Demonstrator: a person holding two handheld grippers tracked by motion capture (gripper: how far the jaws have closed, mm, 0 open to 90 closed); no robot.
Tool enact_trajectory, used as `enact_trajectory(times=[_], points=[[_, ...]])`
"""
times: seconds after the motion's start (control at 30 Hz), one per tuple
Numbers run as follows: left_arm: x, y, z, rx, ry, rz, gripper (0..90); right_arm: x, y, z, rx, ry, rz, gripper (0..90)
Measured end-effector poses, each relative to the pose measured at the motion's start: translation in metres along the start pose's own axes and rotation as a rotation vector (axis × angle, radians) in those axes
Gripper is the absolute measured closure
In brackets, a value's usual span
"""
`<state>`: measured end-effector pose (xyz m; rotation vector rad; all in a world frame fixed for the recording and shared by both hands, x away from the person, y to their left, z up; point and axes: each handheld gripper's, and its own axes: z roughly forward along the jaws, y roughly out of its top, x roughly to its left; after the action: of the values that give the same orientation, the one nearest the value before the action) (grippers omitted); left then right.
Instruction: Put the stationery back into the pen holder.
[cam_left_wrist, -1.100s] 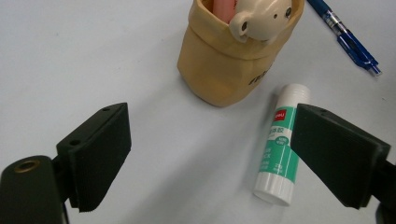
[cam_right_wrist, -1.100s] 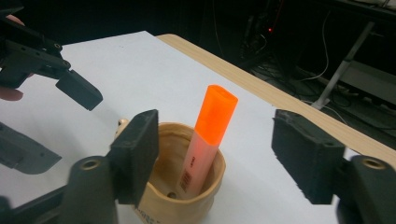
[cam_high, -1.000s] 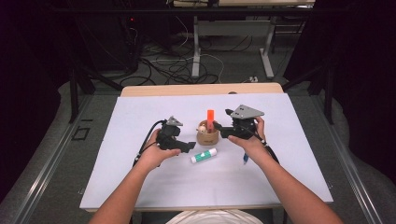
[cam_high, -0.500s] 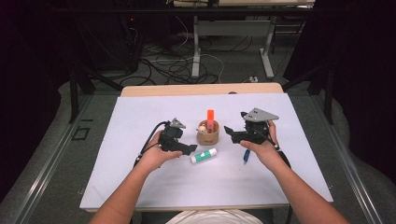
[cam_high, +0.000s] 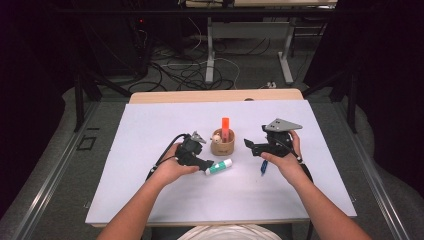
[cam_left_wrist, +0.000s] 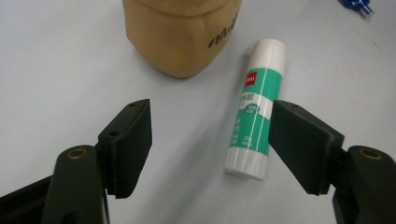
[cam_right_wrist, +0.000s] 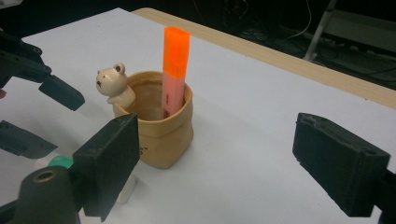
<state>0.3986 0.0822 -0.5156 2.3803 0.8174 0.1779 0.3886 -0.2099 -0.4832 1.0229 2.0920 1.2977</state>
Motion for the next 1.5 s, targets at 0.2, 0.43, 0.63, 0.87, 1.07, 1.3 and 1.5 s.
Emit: enact_trajectory(times=[0.2, 0.43, 0.63, 0.87, 1.07, 1.3, 1.5], points=[[-0.005, 0.001, 0.006, 0.046, -0.006, 0.021, 34.0, -0.006, -0.002, -0.002, -0.009, 0.004, 0.035, 14.1], [-0.011, 0.002, 0.011, 0.071, -0.007, 0.034, 35.0, -0.006, -0.003, -0.003, -0.016, 0.007, 0.045, 14.1], [-0.015, 0.004, 0.012, 0.101, -0.018, 0.052, 40.6, -0.006, -0.003, -0.002, 0.000, 0.007, 0.039, 14.2], [-0.017, 0.005, 0.015, 0.141, -0.030, 0.061, 45.6, -0.006, -0.004, -0.002, -0.010, 0.003, 0.052, 14.2], [-0.018, 0.006, 0.018, 0.170, -0.044, 0.063, 48.7, -0.007, -0.005, -0.001, -0.013, -0.001, 0.054, 14.3], [-0.021, 0.008, 0.021, 0.205, -0.057, 0.076, 54.6, -0.007, -0.006, -0.001, -0.008, -0.001, 0.051, 14.3], [-0.021, 0.009, 0.025, 0.230, -0.059, 0.081, 59.3, -0.007, -0.007, 0.000, -0.009, -0.002, 0.058, 14.3]])
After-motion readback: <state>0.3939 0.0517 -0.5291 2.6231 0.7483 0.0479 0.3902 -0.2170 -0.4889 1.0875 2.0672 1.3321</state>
